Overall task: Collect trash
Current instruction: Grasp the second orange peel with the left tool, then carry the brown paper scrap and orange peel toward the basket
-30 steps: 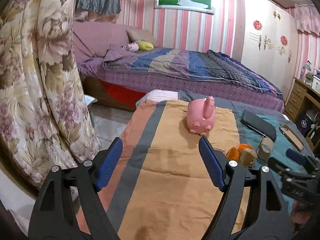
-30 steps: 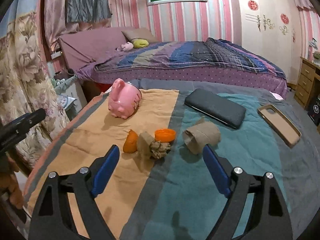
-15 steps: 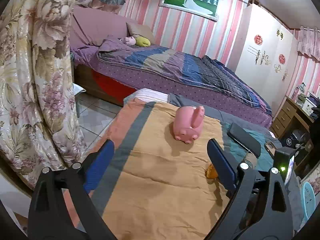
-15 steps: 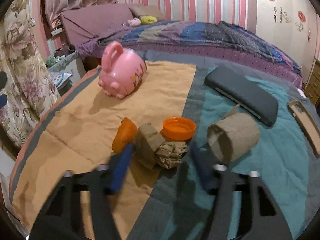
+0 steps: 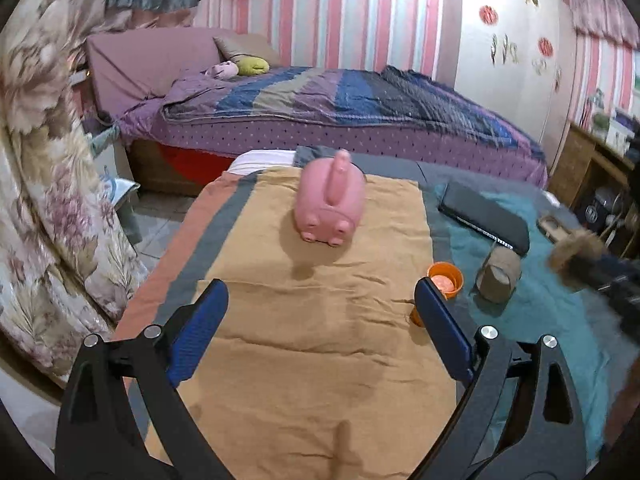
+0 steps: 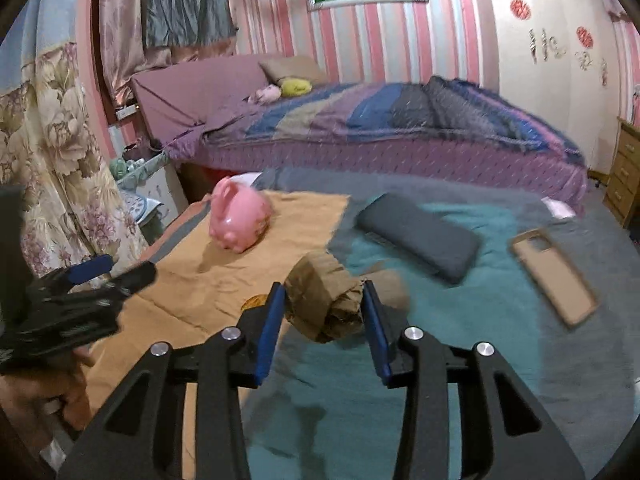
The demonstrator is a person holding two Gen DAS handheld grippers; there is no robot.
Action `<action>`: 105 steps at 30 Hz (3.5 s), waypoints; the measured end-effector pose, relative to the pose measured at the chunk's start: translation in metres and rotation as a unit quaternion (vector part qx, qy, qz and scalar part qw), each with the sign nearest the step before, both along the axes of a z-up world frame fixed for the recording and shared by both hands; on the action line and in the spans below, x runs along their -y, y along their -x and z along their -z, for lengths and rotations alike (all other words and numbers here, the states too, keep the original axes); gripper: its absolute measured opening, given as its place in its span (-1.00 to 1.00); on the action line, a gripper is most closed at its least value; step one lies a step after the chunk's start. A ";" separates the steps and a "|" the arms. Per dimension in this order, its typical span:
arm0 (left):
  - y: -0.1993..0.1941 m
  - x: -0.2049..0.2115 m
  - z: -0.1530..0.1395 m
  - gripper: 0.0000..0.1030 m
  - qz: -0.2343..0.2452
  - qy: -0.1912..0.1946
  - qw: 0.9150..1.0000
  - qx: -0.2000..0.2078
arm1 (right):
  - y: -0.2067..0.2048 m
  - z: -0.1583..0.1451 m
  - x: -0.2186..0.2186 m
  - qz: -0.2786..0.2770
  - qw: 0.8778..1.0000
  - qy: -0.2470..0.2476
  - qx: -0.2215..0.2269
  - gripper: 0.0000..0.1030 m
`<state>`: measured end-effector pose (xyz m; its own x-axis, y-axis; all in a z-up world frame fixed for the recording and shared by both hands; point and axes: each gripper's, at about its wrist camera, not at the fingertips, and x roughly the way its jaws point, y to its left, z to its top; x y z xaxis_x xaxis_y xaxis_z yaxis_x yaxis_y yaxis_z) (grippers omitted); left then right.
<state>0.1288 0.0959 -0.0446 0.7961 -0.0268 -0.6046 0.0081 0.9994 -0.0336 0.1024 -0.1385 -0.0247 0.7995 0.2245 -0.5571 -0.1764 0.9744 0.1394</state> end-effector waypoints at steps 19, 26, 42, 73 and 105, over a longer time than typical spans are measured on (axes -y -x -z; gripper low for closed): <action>-0.049 0.088 0.067 -0.46 0.039 -0.041 0.991 -0.118 | 0.003 0.006 0.090 0.049 0.997 -0.060 -0.004 -0.20; -0.031 0.095 0.046 -0.65 0.063 -0.050 0.992 -0.093 | 0.012 0.002 0.092 0.047 0.997 -0.058 0.006 -0.19; 0.025 0.083 -0.027 -0.67 0.062 -0.013 0.998 0.001 | 0.053 -0.020 0.109 0.057 0.996 -0.046 0.044 -0.19; 0.085 0.185 -0.052 -0.67 0.169 0.024 0.984 0.043 | 0.170 -0.036 0.222 0.192 0.976 -0.044 0.087 -0.18; 0.111 0.341 -0.067 -0.67 0.290 0.060 0.955 0.023 | 0.215 -0.034 0.340 0.316 0.945 -0.055 0.068 -0.16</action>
<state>0.0176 -0.2447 0.0223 0.6513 -0.5380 -0.5352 0.5638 0.8151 -0.1331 -0.1122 -0.4780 0.0096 0.8556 -0.2712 -0.4408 0.4123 0.8720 0.2638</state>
